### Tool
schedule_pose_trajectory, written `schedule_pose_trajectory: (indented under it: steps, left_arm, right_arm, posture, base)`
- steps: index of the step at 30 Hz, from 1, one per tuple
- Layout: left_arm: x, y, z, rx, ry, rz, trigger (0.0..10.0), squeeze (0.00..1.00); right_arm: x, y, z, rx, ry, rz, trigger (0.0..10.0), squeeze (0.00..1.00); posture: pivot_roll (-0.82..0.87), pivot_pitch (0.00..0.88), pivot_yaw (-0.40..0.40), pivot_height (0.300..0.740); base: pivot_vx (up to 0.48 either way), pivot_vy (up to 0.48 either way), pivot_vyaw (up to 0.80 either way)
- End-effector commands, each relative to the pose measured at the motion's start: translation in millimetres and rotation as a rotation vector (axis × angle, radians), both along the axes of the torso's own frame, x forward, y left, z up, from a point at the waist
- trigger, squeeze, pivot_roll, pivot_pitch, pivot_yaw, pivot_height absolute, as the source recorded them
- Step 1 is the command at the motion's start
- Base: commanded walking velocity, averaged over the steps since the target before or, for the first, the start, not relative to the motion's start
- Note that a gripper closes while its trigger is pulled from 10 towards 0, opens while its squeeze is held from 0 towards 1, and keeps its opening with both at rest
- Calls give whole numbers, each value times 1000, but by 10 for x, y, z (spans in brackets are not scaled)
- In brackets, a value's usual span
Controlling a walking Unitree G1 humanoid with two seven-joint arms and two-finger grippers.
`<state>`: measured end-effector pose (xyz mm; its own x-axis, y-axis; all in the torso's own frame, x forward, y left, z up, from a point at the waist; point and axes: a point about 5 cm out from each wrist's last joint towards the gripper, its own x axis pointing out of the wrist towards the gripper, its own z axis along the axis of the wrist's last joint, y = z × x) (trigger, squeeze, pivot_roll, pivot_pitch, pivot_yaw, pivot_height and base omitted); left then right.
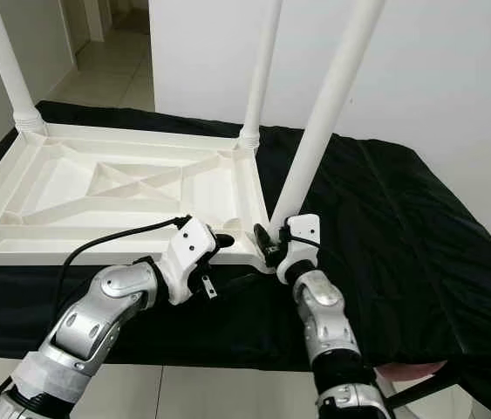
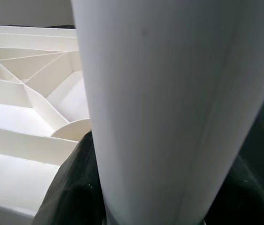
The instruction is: Building children table
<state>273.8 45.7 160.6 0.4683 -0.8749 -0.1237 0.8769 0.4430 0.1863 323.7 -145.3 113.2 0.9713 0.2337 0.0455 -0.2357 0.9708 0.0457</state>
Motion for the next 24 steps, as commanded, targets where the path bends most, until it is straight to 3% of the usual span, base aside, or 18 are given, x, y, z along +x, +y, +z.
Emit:
schedule_pose_trajectory:
  steps: [1, 5, 7, 10, 16, 17, 24]
  left_arm:
    - [6, 12, -26, 5, -3, 40, 10000, 0]
    - [13, 47, -34, 11, -5, 52, 10000, 0]
    - [21, 56, -32, 12, -7, 58, 10000, 0]
    - [47, 74, -3, -2, -9, 81, 10000, 0]
    - [29, 83, -13, 4, -8, 78, 10000, 0]
    - [27, 88, -14, 5, -6, 79, 10000, 0]
    - [11, 92, -18, 6, -3, 76, 10000, 0]
  right_arm:
    - [-52, -58, -98, -20, 53, -105, 10000, 0]
    - [-125, 11, -115, -33, 74, -314, 10000, 0]
    - [-139, 55, -117, -17, 85, -351, 10000, 0]
    - [-137, 187, -80, 21, 82, -337, 10000, 0]
    - [-168, 177, -56, 35, 76, -318, 10000, 0]
    - [-178, 182, -55, 43, 73, -312, 10000, 1000]
    - [-224, 164, 45, 65, 32, -268, 10000, 1000]
  posture:
    - [2, 0, -101, 740]
    - [10, 0, -109, 740]
    - [10, 0, -109, 740]
    - [16, 0, -107, 740]
    - [20, 0, -105, 740]
    - [20, 0, -106, 740]
    - [15, 0, -103, 740]
  base:
    - [0, 0, 0]
    - [0, 0, 0]
    - [0, 0, 0]
    - [0, 0, 0]
    - [0, 0, 0]
    - [0, 0, 0]
    - [0, 0, 0]
